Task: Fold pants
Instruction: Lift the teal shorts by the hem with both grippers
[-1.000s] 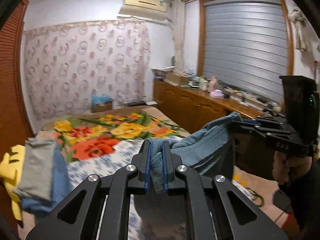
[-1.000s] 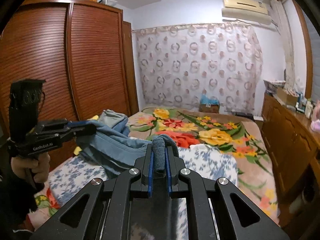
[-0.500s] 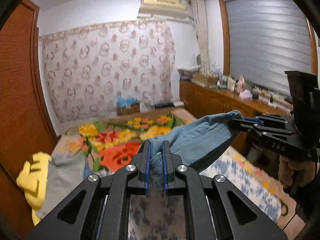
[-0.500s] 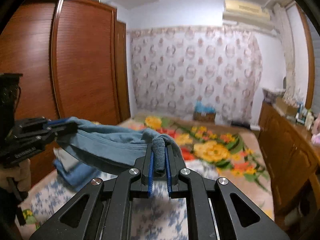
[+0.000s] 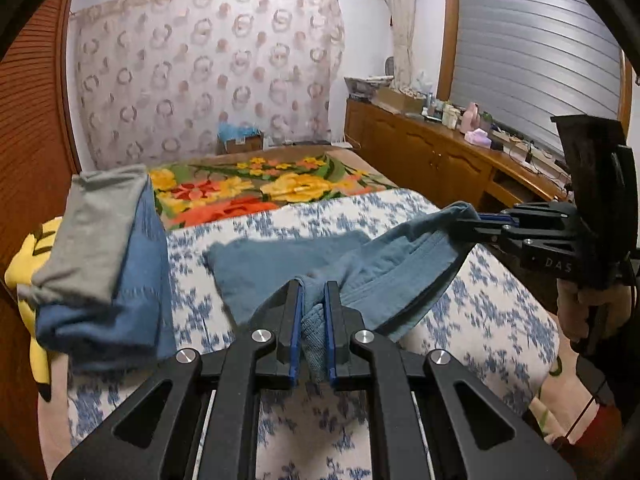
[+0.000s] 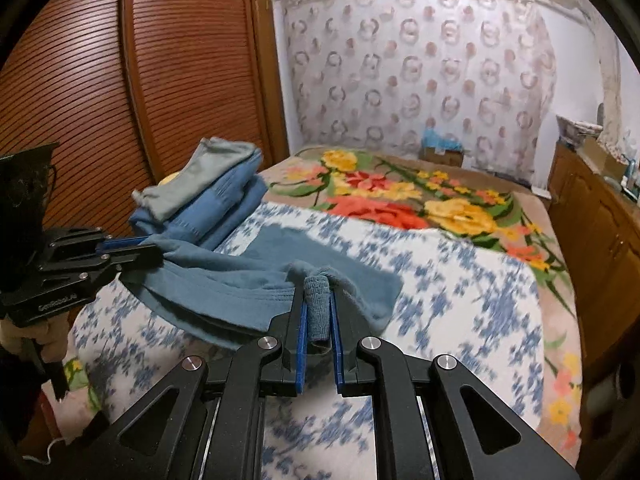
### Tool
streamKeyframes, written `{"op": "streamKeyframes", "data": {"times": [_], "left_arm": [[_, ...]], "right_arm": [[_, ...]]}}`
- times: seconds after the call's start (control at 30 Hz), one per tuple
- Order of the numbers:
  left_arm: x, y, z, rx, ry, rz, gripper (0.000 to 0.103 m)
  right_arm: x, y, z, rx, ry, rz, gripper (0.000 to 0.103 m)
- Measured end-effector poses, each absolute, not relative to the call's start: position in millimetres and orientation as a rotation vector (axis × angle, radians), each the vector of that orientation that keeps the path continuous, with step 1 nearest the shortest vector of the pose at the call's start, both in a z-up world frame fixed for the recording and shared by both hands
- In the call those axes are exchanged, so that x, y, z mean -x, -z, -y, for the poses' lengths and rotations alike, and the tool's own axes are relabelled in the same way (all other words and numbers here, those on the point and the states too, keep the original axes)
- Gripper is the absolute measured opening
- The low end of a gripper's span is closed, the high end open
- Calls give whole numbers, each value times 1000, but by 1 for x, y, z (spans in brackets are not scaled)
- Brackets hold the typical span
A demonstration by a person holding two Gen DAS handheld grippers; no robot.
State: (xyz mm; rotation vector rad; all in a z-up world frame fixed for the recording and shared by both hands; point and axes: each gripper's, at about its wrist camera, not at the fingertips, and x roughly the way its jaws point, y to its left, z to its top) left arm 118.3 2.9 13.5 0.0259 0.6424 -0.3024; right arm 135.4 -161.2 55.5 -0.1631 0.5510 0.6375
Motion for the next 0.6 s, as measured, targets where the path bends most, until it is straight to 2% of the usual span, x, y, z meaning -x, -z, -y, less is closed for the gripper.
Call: {"op": "streamKeyframes", "data": {"times": [0.6], "left_arm": [[-98,1,5,-25,326,-662,11]], "right_arm": [[-105,-38,195,153,-647,-589,10]]}}
